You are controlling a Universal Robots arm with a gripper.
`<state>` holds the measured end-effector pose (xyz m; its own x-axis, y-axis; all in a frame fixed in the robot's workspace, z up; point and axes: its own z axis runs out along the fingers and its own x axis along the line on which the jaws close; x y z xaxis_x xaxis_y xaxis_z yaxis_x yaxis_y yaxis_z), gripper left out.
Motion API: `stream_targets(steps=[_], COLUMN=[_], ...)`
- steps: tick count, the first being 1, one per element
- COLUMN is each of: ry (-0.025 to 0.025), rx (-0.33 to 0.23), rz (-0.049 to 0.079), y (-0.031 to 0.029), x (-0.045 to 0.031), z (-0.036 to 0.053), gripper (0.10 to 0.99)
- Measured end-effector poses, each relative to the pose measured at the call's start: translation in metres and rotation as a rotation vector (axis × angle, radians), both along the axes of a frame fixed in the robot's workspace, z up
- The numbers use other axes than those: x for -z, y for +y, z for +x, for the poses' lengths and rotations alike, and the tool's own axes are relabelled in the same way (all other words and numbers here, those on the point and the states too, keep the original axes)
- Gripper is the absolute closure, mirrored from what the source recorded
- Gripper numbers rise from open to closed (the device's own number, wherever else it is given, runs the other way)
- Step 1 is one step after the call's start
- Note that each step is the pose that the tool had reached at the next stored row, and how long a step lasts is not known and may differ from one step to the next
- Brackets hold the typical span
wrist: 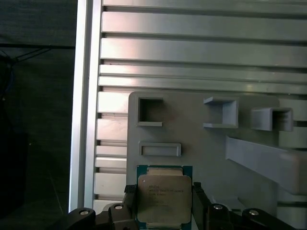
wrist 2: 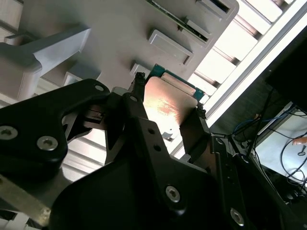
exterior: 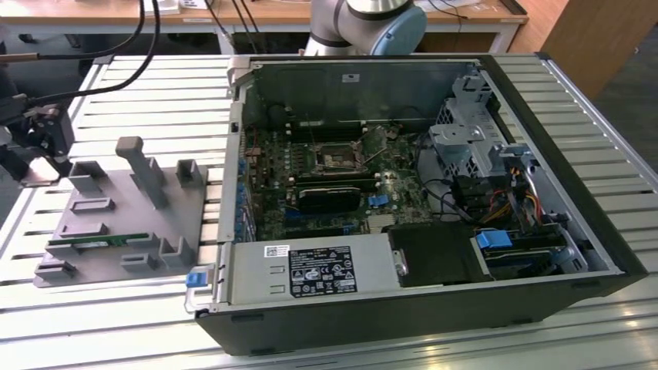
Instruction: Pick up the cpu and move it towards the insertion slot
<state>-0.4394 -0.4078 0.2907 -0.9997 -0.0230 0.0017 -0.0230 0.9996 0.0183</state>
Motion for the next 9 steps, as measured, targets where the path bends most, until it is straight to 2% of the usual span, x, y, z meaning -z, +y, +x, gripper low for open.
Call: stream_targets(steps=[9], ry=[0.0], rx=[0.0], rz=[0.0], y=[0.0003], x=[-0.0097], z=[0.0], gripper=[0.545])
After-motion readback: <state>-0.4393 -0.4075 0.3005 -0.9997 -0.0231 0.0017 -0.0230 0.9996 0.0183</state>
